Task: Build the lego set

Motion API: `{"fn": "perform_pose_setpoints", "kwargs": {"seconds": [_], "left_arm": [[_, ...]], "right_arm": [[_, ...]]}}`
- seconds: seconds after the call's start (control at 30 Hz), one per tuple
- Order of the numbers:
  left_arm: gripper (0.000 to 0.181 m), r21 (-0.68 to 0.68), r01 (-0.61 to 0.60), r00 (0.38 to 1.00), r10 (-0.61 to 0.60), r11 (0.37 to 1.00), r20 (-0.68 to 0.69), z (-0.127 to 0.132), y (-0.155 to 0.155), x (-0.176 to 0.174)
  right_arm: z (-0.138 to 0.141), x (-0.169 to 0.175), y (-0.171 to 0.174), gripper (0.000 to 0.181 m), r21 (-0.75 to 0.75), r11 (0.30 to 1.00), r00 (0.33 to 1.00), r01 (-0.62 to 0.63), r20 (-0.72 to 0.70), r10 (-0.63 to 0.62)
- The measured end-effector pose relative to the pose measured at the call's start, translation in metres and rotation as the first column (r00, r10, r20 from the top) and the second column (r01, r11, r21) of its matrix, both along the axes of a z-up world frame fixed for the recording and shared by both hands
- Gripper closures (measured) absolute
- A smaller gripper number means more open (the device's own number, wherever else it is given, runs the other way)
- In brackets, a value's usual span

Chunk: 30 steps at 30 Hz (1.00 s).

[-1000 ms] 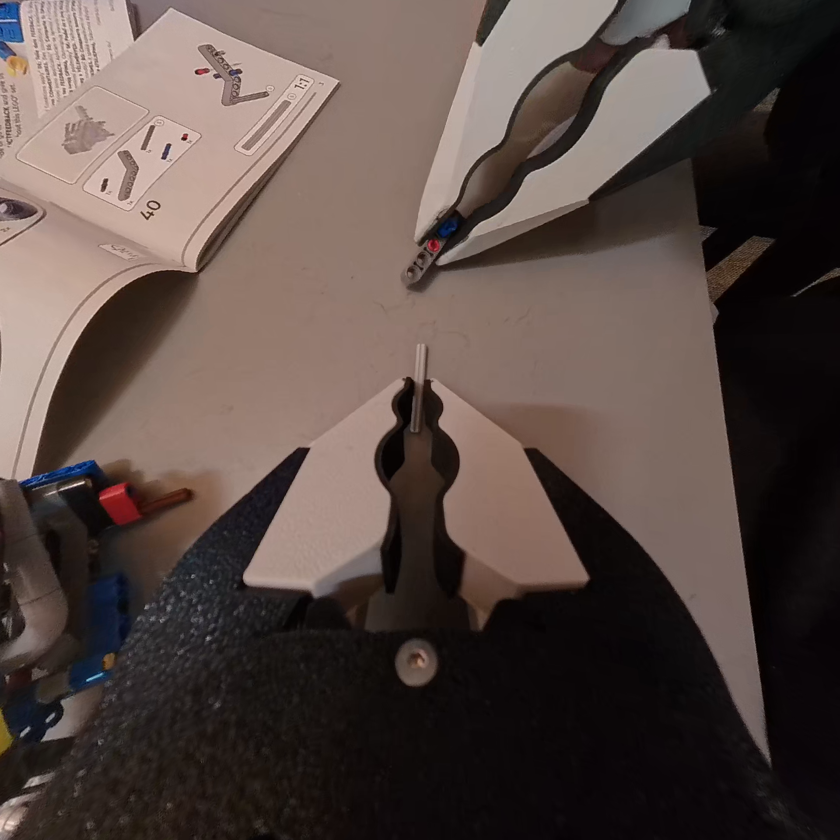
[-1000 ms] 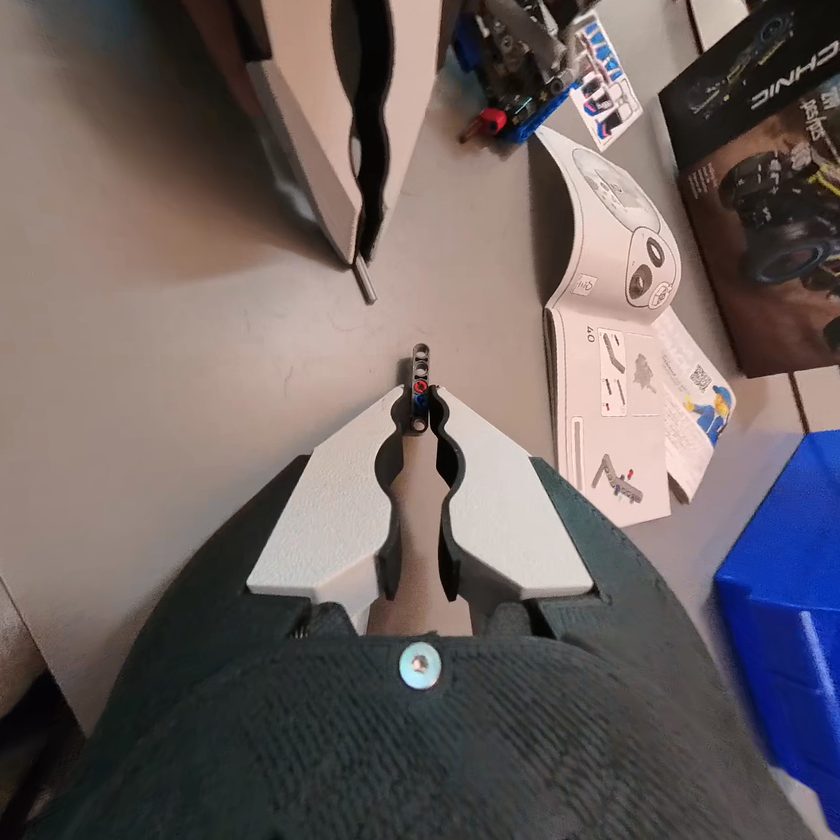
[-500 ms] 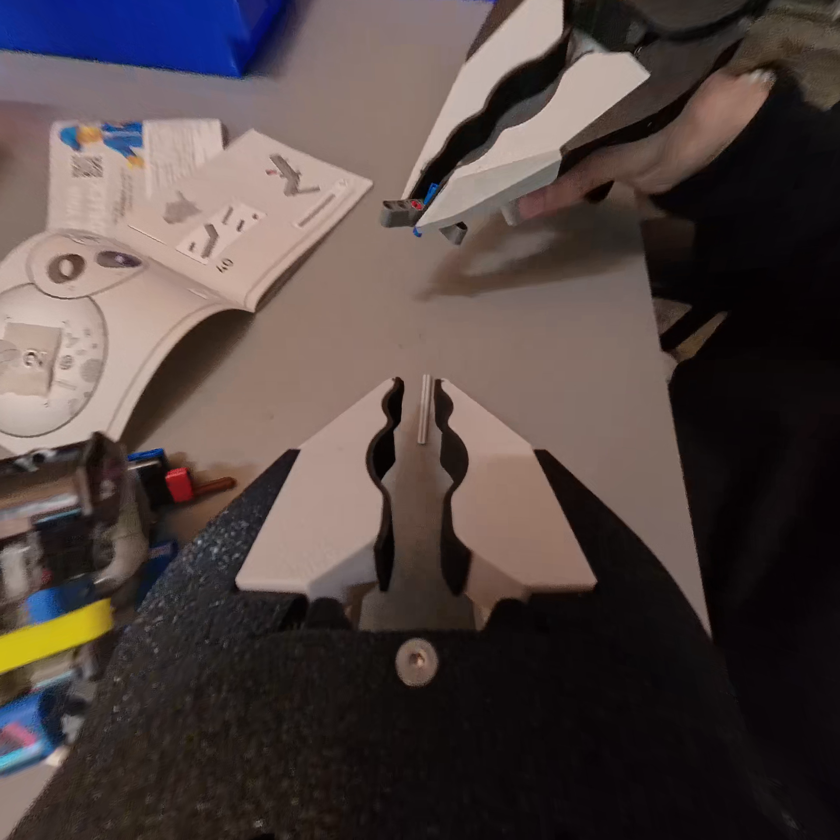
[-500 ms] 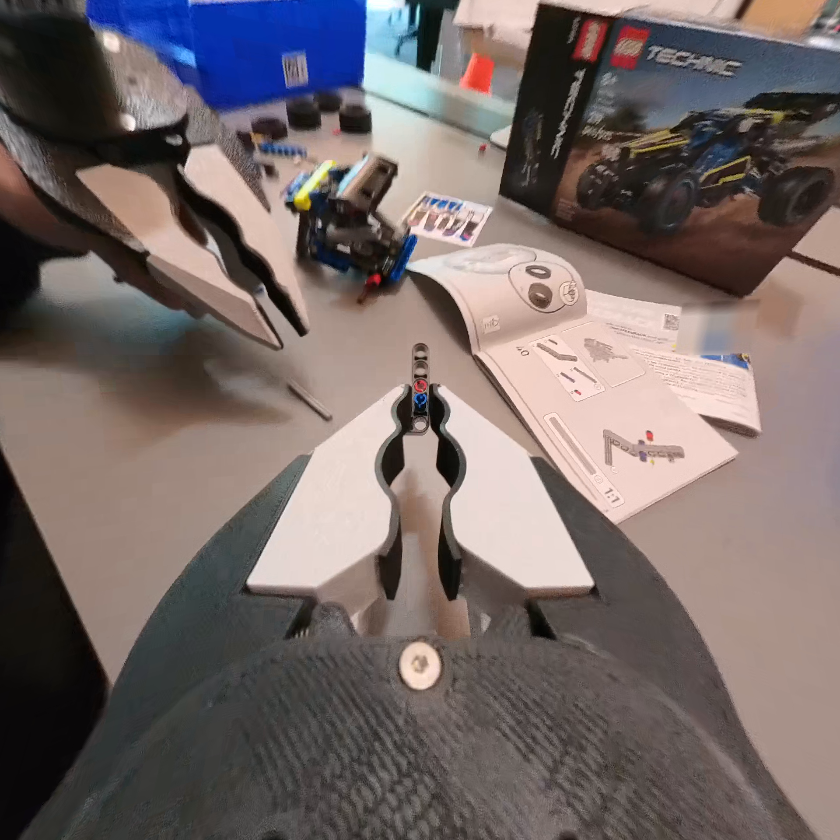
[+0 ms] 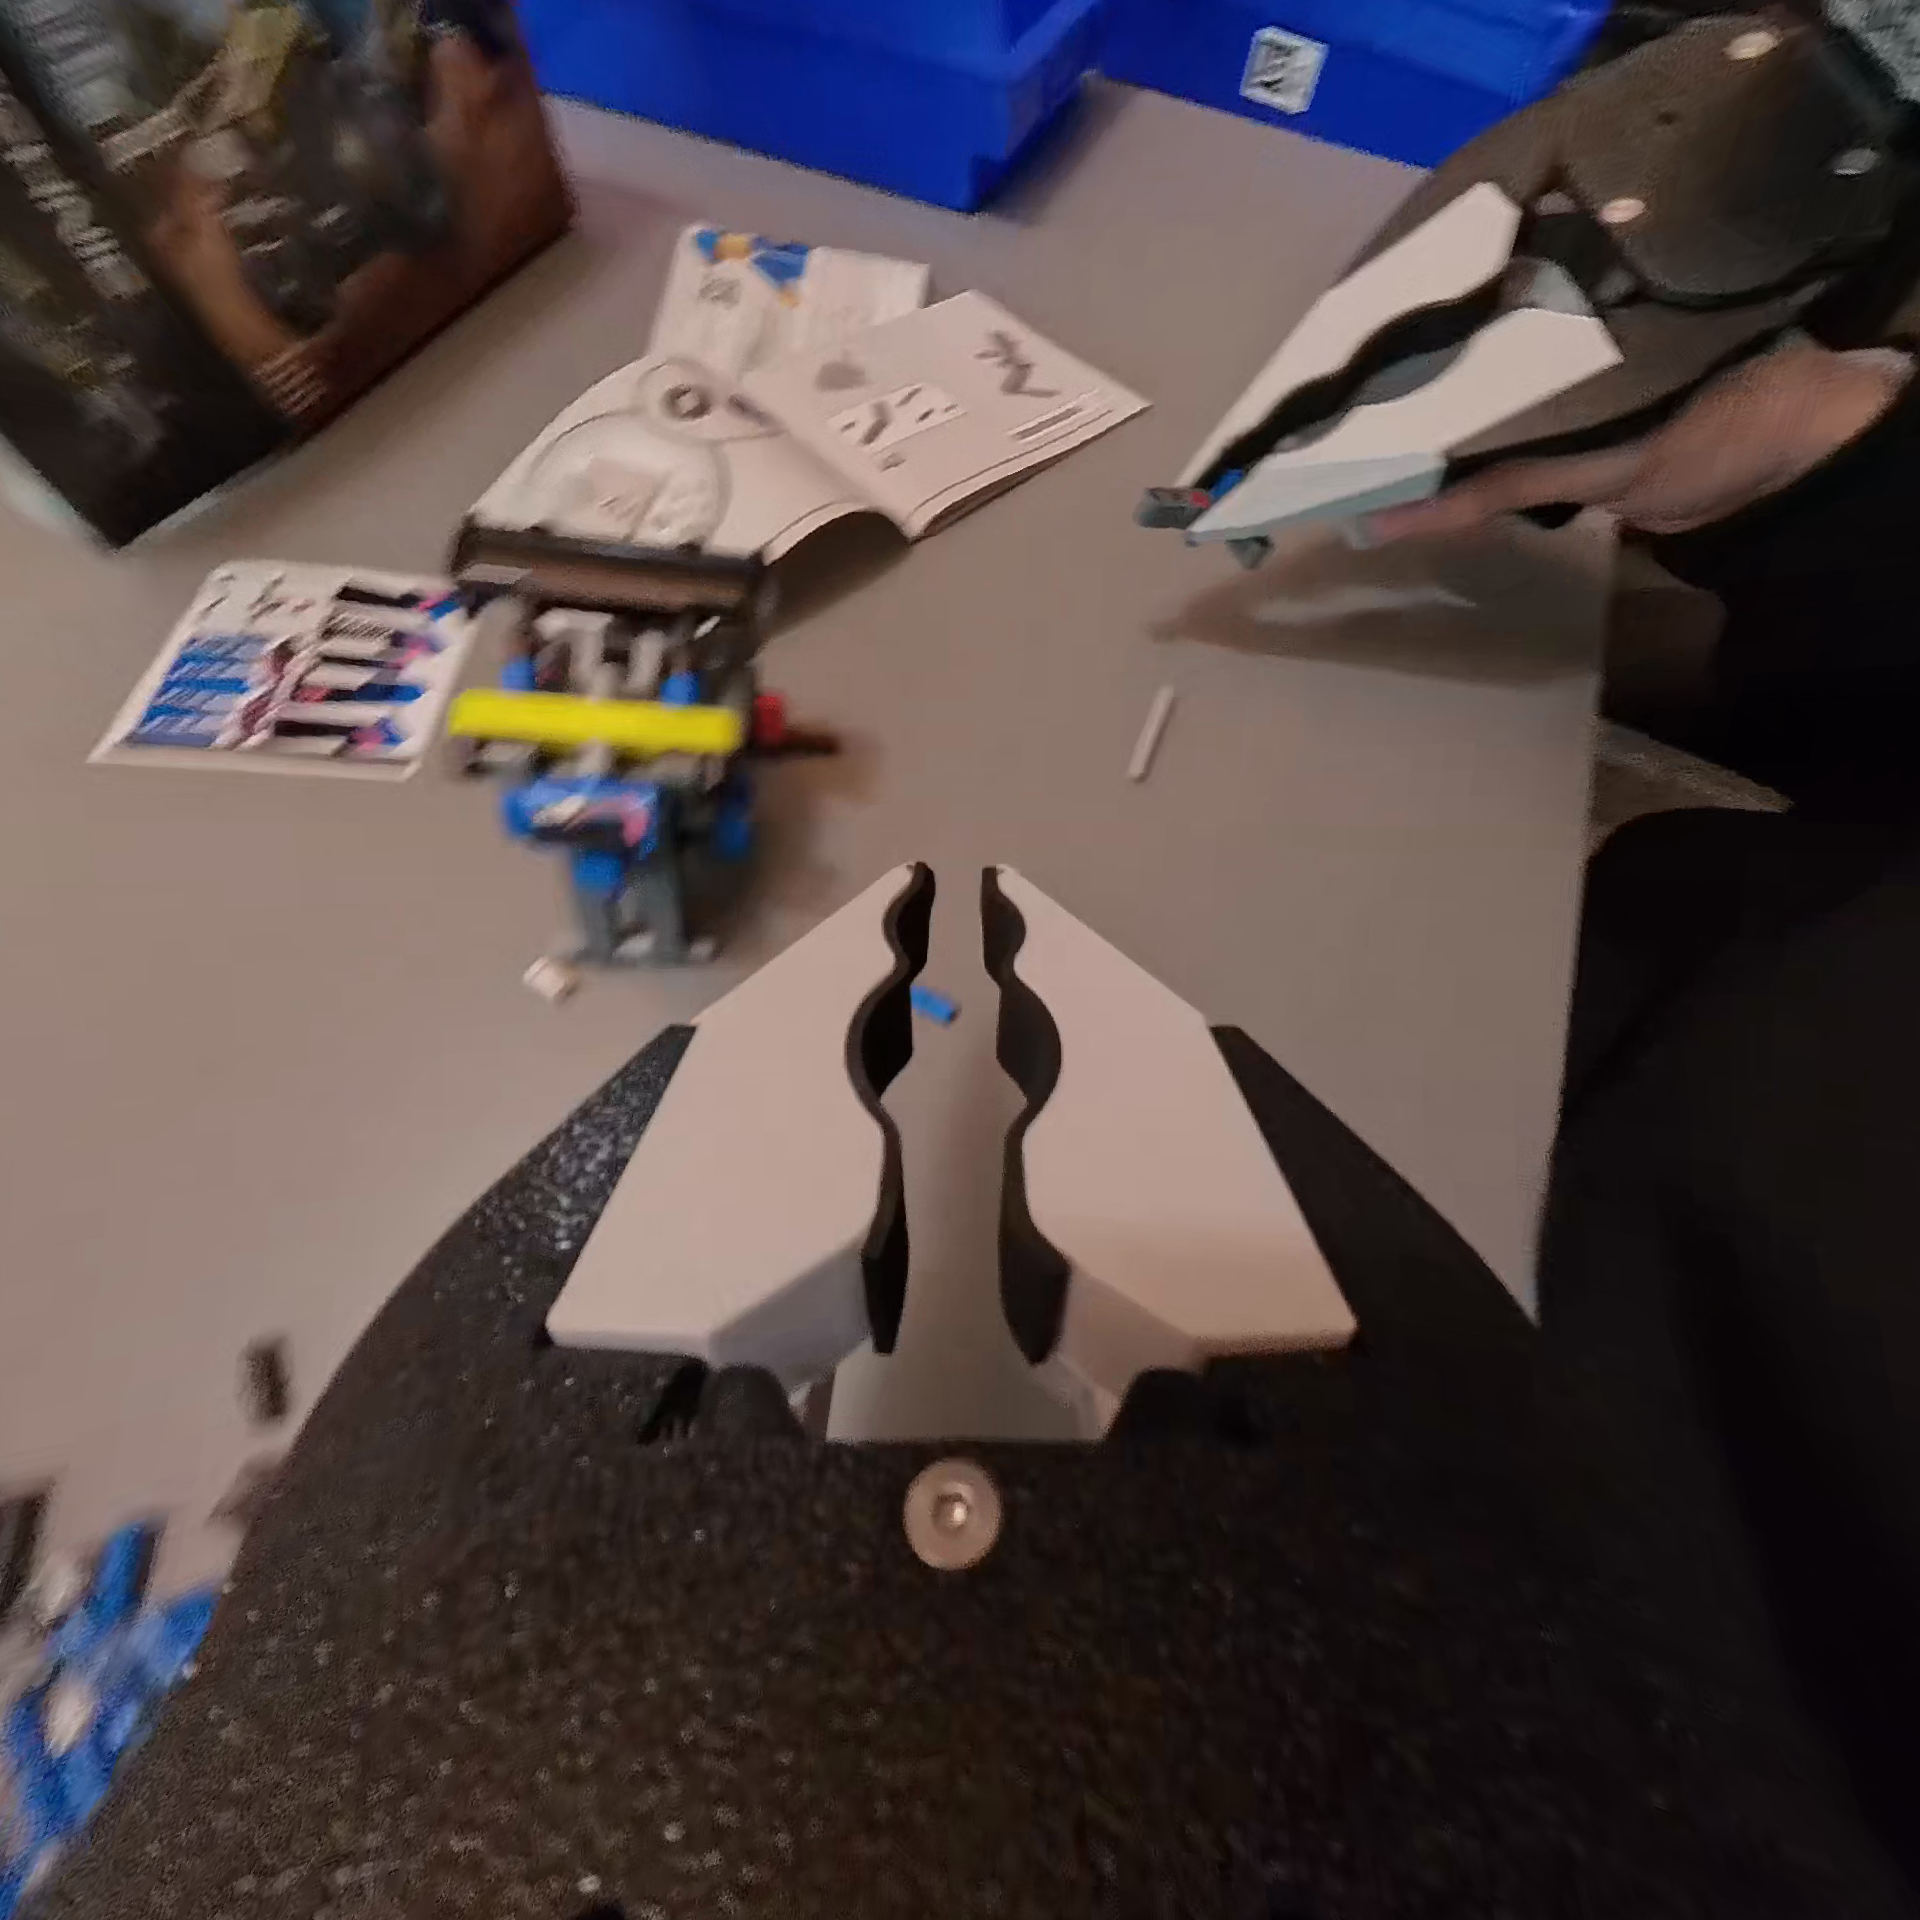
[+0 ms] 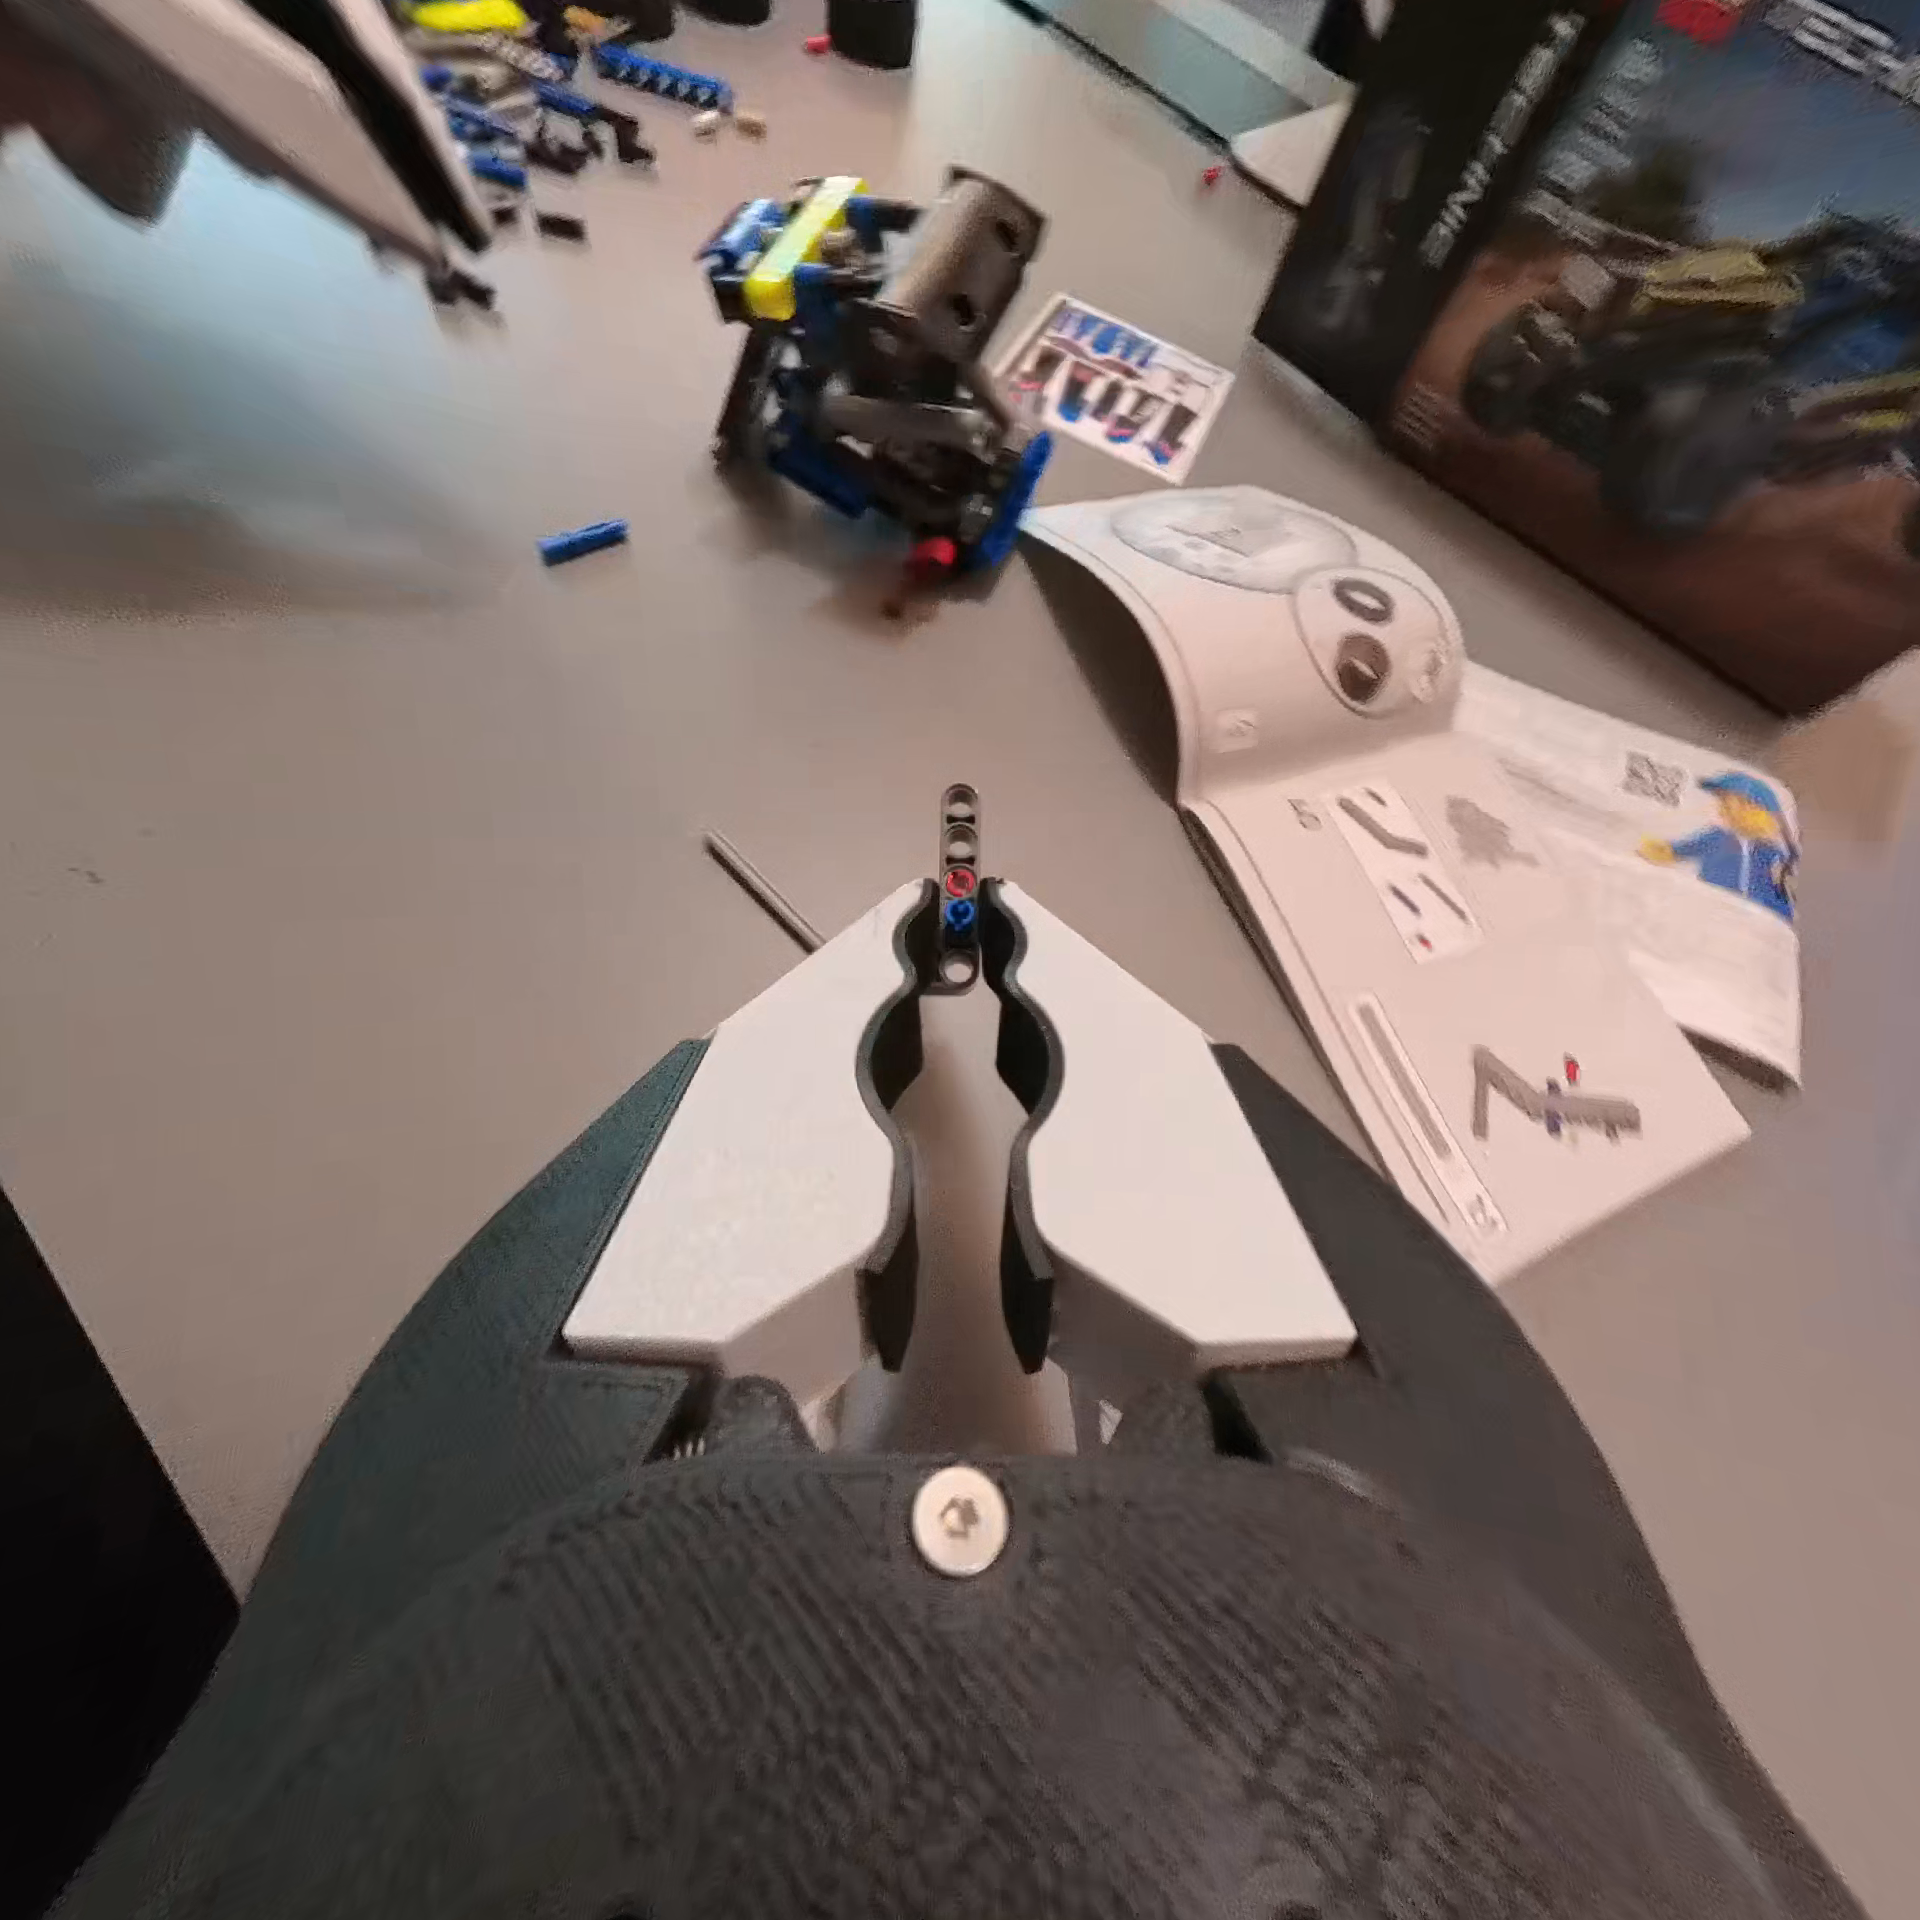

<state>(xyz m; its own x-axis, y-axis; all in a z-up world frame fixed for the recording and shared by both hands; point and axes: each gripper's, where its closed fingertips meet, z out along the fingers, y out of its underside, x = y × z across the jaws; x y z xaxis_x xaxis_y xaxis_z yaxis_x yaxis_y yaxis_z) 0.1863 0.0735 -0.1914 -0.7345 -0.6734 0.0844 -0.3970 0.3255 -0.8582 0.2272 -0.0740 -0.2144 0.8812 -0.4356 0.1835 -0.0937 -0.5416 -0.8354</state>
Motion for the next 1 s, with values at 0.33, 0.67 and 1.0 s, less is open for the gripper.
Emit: {"fn": "perform_pose_setpoints", "kwargs": {"seconds": [0.33,0.67,1.0], "left_arm": [[0.172,0.033,-0.298,0.955,0.298,0.954,0.002,0.0,0.106,0.002],[0.139,0.093,-0.415,0.908,0.407,0.905,0.095,0.005,0.149,0.024],[0.148,0.134,-0.591,0.807,0.582,0.796,0.101,0.007,0.231,0.021]], "right_arm": [[-0.011,-0.02,0.056,0.175,-0.086,0.972,0.975,-0.22,0.021,0.222],[-0.024,-0.017,0.077,0.175,-0.12,0.947,0.955,-0.297,-0.049,0.294],[-0.031,-0.019,0.09,0.175,-0.067,0.934,0.931,-0.351,-0.127,0.341]]}}
